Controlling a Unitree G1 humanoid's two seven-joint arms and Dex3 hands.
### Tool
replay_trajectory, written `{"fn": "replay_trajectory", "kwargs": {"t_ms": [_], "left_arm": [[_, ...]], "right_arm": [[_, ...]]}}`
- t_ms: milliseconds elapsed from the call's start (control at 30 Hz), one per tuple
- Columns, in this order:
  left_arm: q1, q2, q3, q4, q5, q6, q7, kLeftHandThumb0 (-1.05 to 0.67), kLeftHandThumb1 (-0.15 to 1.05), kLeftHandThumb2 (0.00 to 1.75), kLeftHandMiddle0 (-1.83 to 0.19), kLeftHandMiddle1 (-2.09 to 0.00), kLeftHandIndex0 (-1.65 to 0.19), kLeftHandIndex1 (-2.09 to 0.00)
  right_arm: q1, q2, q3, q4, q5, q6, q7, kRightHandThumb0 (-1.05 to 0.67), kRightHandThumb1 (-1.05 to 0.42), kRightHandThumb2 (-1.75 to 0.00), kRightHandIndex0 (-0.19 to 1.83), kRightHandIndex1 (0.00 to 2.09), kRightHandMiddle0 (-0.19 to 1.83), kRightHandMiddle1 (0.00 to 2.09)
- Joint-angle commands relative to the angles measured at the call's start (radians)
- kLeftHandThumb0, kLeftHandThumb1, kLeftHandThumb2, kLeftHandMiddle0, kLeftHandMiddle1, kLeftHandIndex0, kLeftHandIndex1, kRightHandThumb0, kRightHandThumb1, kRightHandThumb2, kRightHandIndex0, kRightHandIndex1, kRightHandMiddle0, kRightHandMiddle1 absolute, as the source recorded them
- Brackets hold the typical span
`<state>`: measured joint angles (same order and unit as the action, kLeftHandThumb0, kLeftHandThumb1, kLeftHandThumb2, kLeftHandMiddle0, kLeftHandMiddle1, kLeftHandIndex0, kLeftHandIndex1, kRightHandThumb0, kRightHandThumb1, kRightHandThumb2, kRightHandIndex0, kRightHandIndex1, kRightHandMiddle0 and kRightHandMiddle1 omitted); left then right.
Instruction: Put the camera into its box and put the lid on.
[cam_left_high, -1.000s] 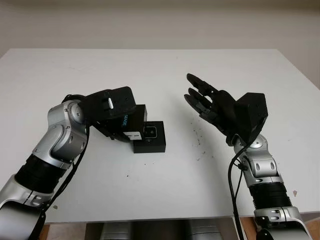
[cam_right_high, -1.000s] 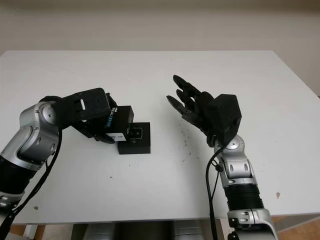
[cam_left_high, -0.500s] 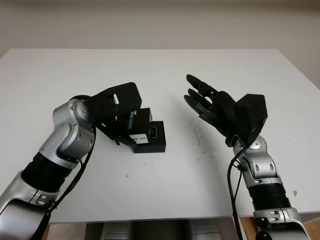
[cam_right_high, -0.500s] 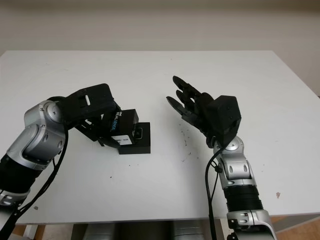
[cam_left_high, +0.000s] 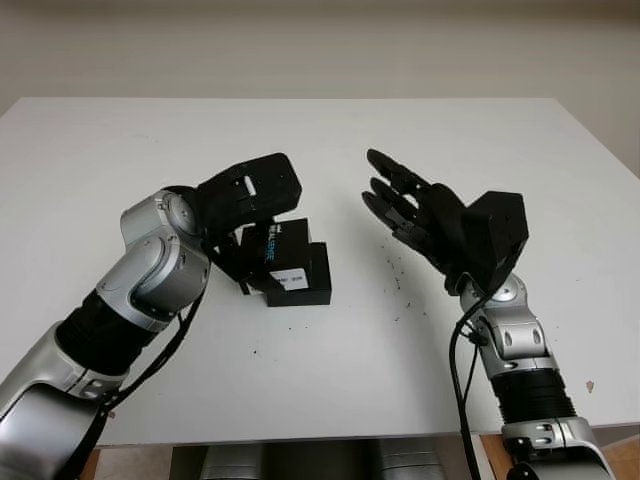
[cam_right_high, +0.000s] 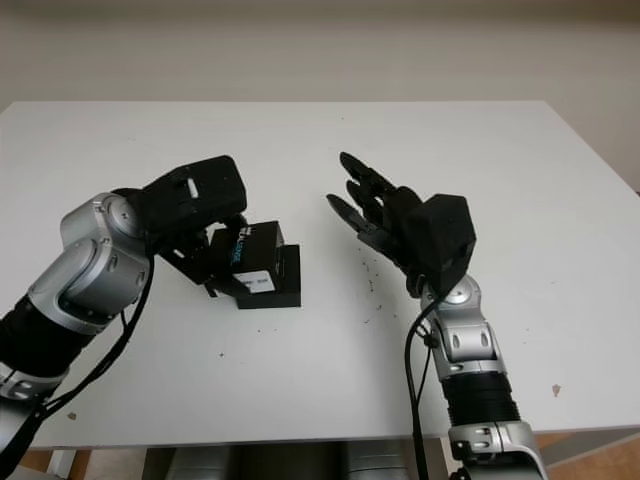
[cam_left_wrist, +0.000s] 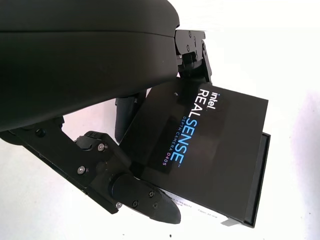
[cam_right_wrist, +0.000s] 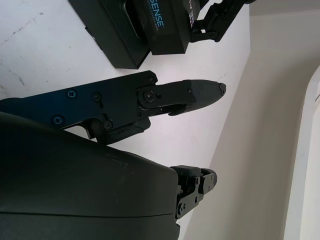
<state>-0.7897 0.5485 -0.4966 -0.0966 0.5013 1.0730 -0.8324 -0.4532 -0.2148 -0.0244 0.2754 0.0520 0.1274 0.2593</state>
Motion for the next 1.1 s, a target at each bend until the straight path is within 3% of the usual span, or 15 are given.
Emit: {"fn": "replay_trajectory", "kwargs": {"t_ms": [0,100,200,333,567,667,800,1067], "left_arm": [[-0.012,-0.008,-0.007,0.006,-0.018,-0.016,0.006,-0.27,1.05,0.32,-0.22,-2.01,-0.02,-1.76],[-0.012,-0.01,-0.011,0.017,-0.035,-0.035,0.018,-0.27,1.05,0.32,-0.18,-2.02,-0.04,-1.76],[-0.012,-0.011,-0.024,0.026,-0.039,-0.074,0.034,-0.28,1.05,0.33,-0.22,-2.07,-0.12,-1.9],[-0.009,-0.01,-0.046,0.033,-0.02,-0.115,0.06,-0.29,1.05,0.33,-0.19,-1.91,-0.05,-1.79],[0.002,-0.027,-0.055,0.057,-0.024,-0.166,0.078,-0.28,1.05,0.33,-0.24,-1.95,-0.09,-1.8],[-0.002,-0.044,-0.05,0.066,-0.033,-0.148,0.074,-0.28,1.05,0.33,-0.23,-1.93,-0.09,-1.76],[-0.017,-0.066,-0.049,0.082,-0.046,-0.107,0.068,-0.27,1.05,0.34,-0.31,-2.08,-0.11,-1.9],[-0.047,-0.102,-0.028,0.102,-0.095,-0.009,0.081,-0.27,1.05,0.36,-0.4,-2.09,-0.12,-1.99]], "right_arm": [[0.007,0.005,-0.004,-0.002,0.003,-0.004,-0.005,-0.62,-1.05,-0.21,0.14,0.05,0.18,0.06],[0.012,0.008,-0.003,-0.008,0.004,0.0,-0.009,-0.61,-1.05,-0.21,0.13,0.05,0.18,0.06],[0.018,0.007,-0.001,-0.011,0.0,-0.004,-0.012,-0.62,-1.05,-0.21,0.14,0.05,0.19,0.06],[0.023,0.006,-0.001,-0.011,-0.002,-0.007,-0.016,-0.63,-1.05,-0.2,0.14,0.06,0.19,0.06],[0.026,0.014,-0.006,-0.012,0.009,0.001,-0.021,-0.62,-1.05,-0.2,0.14,0.06,0.2,0.06],[0.024,0.013,-0.004,-0.003,0.008,-0.01,-0.019,-0.62,-1.05,-0.2,0.14,0.06,0.2,0.06],[0.023,0.011,-0.001,-0.004,-0.001,-0.013,-0.024,-0.64,-1.05,-0.2,0.15,0.06,0.2,0.06],[0.021,0.014,-0.001,-0.002,0.002,-0.009,-0.025,-0.63,-1.05,-0.2,0.14,0.05,0.19,0.06]]}}
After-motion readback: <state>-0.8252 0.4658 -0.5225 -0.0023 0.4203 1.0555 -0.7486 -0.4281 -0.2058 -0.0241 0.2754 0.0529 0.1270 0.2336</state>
